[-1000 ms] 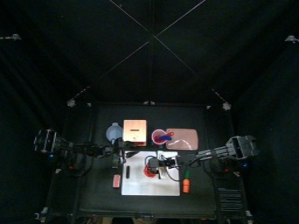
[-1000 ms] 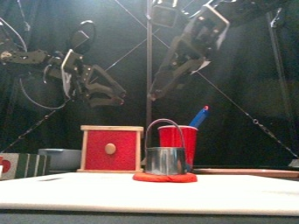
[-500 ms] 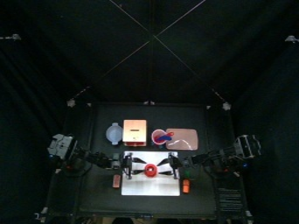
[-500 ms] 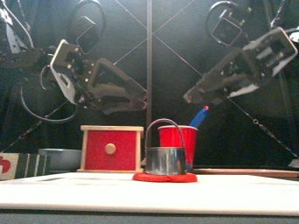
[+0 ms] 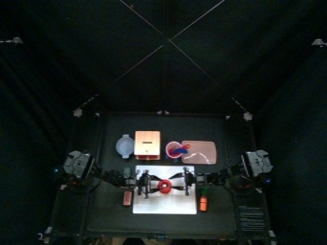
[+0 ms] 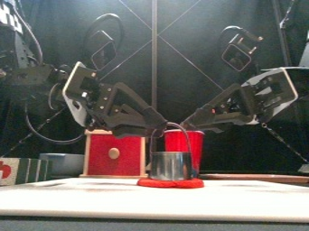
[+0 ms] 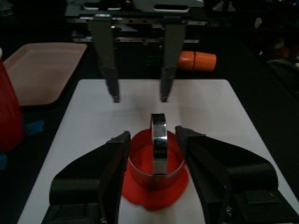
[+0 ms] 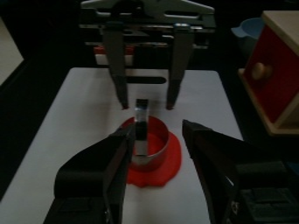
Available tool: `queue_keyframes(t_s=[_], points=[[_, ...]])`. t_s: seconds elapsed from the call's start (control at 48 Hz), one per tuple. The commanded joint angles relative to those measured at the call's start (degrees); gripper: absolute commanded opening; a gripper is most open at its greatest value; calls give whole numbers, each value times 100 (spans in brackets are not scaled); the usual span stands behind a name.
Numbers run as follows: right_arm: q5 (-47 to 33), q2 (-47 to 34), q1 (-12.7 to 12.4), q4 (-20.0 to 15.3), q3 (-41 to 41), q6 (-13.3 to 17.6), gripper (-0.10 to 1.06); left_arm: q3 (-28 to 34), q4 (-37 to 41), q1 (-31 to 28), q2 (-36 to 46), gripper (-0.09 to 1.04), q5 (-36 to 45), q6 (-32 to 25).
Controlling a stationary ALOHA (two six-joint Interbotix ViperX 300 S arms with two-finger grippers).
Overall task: Get the cutter from the drawer then cut the dough then place the extra dough in the bowl
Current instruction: Cut the dough
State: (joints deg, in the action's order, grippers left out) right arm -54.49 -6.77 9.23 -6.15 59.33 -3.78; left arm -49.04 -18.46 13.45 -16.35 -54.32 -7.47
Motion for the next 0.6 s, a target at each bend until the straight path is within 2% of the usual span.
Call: queue_keyframes(t_s=[0.021, 0.604], points=[[-79, 105, 53, -26, -114, 26, 83, 62, -70, 0, 35, 83, -53, -9], [141, -422, 26, -176, -457, 26, 83, 132, -26, 123, -158, 82, 18, -9]])
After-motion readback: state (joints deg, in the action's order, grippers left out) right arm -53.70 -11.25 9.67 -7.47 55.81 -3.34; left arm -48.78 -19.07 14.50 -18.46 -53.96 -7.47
